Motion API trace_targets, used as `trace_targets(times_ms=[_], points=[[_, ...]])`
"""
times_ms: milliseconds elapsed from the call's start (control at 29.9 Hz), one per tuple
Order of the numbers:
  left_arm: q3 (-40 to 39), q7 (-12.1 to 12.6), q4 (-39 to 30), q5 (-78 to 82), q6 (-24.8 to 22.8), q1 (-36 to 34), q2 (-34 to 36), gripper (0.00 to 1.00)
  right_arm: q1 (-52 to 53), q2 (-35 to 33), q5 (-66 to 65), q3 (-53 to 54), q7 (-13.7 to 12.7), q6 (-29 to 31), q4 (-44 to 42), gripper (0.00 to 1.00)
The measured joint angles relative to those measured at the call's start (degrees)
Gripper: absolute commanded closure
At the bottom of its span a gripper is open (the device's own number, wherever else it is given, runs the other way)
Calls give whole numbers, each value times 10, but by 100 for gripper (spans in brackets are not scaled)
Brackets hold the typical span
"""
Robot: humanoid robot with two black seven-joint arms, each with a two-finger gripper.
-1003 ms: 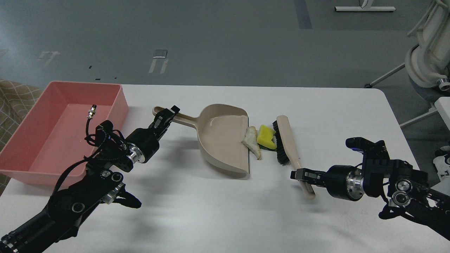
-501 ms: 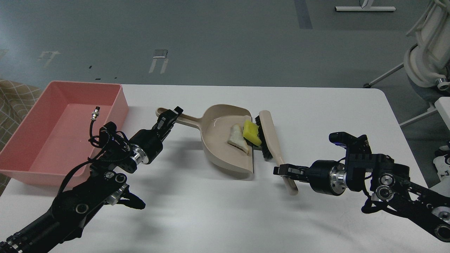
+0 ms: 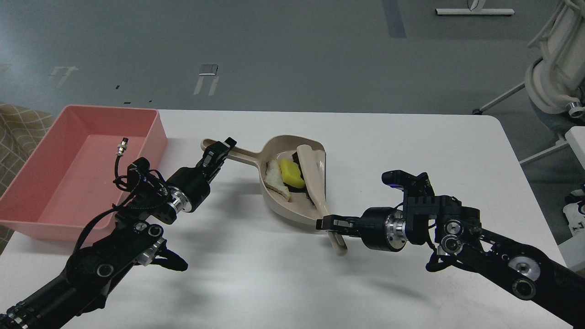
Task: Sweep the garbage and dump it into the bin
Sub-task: 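Pull the brush back away from the dustpan with the right gripper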
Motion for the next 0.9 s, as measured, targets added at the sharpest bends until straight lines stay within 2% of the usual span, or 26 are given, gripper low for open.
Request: trace_targets(times_ms=[134,468,669,903], points=[[-1,-1,0,0,0,0,0,88,5,-19,1,10,0,0,15,100],[-1,-3,0,-34,1,4,2,88,-3,-191,11,40,3,0,87,100],[-6,-4,-1,-67,2,4,9,88,-3,-272,10,44,3,0,93,100],[-9,-5,-7,-83,2,3,10,88,-6,-299,14,54,7,0,94,100]])
